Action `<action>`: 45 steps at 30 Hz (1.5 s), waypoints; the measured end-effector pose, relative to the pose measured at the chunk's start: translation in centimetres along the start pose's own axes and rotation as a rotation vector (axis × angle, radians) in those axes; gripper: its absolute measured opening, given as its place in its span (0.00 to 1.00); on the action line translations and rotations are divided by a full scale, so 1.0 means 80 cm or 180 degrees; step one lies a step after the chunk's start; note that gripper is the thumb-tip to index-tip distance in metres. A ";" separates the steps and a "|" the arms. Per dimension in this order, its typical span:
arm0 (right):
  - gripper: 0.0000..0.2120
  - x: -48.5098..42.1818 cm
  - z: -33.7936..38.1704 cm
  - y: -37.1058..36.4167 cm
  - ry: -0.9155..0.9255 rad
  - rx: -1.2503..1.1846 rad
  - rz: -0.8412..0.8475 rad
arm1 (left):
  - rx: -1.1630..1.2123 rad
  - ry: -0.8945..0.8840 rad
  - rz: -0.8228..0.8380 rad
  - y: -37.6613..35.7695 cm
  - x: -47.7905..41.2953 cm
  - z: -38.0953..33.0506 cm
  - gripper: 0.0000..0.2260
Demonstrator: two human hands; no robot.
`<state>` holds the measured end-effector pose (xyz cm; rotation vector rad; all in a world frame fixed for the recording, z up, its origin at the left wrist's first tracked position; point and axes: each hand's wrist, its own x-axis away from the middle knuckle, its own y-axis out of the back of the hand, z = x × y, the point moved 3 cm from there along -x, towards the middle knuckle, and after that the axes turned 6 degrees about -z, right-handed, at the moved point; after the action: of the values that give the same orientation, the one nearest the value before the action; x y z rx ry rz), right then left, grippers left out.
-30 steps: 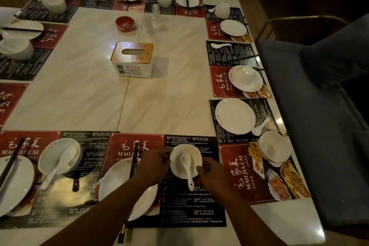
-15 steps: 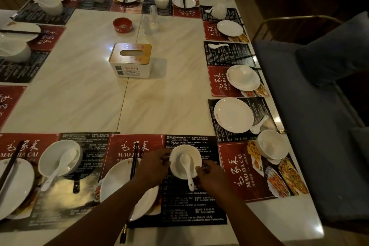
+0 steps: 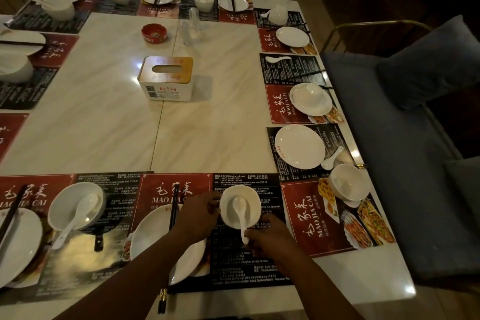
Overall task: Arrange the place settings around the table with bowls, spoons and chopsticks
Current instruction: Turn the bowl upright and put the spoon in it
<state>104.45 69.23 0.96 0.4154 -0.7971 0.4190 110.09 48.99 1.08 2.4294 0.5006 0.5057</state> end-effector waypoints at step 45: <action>0.14 -0.251 0.113 0.461 0.2577 0.3285 -0.0205 | -0.1468 0.0628 -0.0556 -0.305 0.020 -0.221 0.34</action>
<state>67.86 91.58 -1.20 1.1263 0.2852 0.8548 97.64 76.41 -0.53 1.8891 0.5979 0.7029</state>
